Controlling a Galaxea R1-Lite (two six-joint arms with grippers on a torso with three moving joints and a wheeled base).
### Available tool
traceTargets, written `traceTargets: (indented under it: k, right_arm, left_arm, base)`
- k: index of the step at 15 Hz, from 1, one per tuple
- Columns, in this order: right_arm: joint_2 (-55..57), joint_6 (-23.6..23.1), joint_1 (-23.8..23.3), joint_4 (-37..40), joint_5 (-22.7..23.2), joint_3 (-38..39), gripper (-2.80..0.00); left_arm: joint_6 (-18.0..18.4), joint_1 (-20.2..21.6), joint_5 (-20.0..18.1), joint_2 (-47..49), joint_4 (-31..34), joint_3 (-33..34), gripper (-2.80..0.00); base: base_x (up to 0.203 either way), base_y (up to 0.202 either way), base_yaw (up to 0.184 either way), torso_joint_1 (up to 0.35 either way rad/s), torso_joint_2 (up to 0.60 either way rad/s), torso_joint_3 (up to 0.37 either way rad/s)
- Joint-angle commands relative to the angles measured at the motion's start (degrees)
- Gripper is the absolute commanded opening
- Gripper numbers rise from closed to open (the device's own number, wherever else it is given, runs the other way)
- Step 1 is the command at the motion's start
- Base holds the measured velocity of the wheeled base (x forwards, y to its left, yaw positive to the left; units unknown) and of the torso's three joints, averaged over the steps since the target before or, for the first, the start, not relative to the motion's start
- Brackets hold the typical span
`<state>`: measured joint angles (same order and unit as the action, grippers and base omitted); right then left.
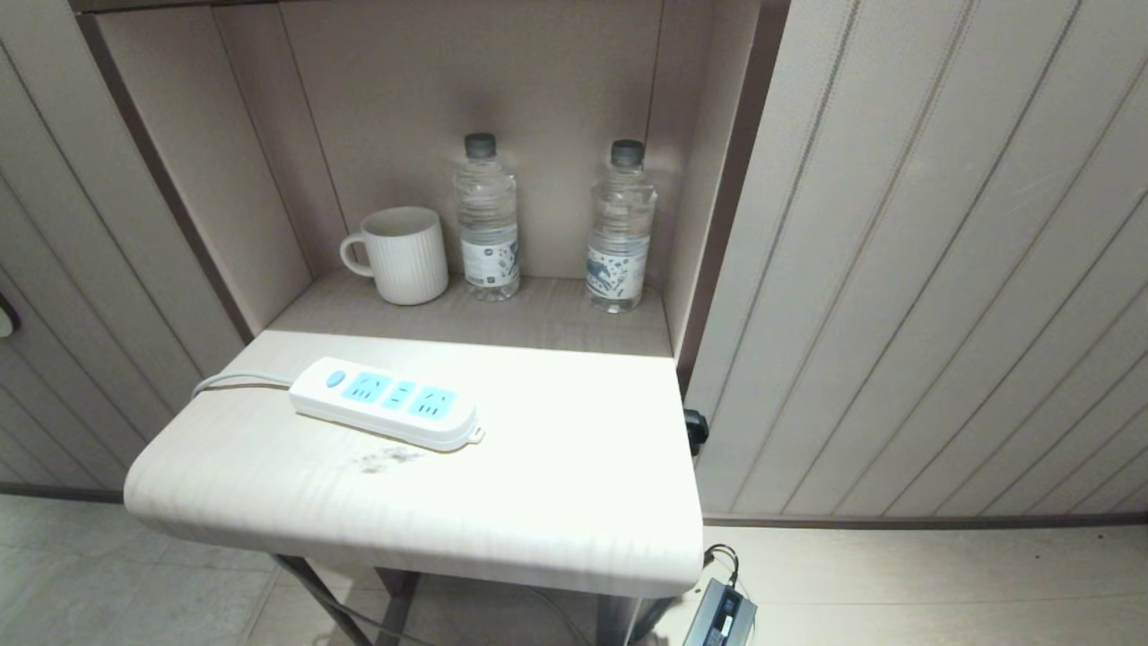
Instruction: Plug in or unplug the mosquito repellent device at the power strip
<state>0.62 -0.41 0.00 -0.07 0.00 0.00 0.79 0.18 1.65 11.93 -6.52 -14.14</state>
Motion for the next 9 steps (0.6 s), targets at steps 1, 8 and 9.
traceTargets:
  k: [1, 8, 9]
  right_arm:
    - [0.1, 0.0, 0.0, 0.0, 0.0, 0.0, -2.80]
    - [0.0, 0.5, 0.0, 0.1, -0.3, 0.0, -2.80]
    - [0.0, 0.5, 0.0, 0.1, -0.3, 0.0, -2.80]
  left_arm:
    - [0.0, 0.0, 0.0, 0.1, -0.1, 0.0, -2.80]
    - [0.9, 0.0, -1.3, -7.1, 5.2, 8.4, -2.80]
    - [1.2, 0.1, -1.8, -10.5, 7.3, 12.4, -2.80]
  base:
    - [0.000, 0.000, 0.000, 0.000, 0.00, 0.000]
    - [0.000, 0.000, 0.000, -0.022, 0.06, 0.040]
    - [0.000, 0.000, 0.000, -0.007, 0.03, 0.022]
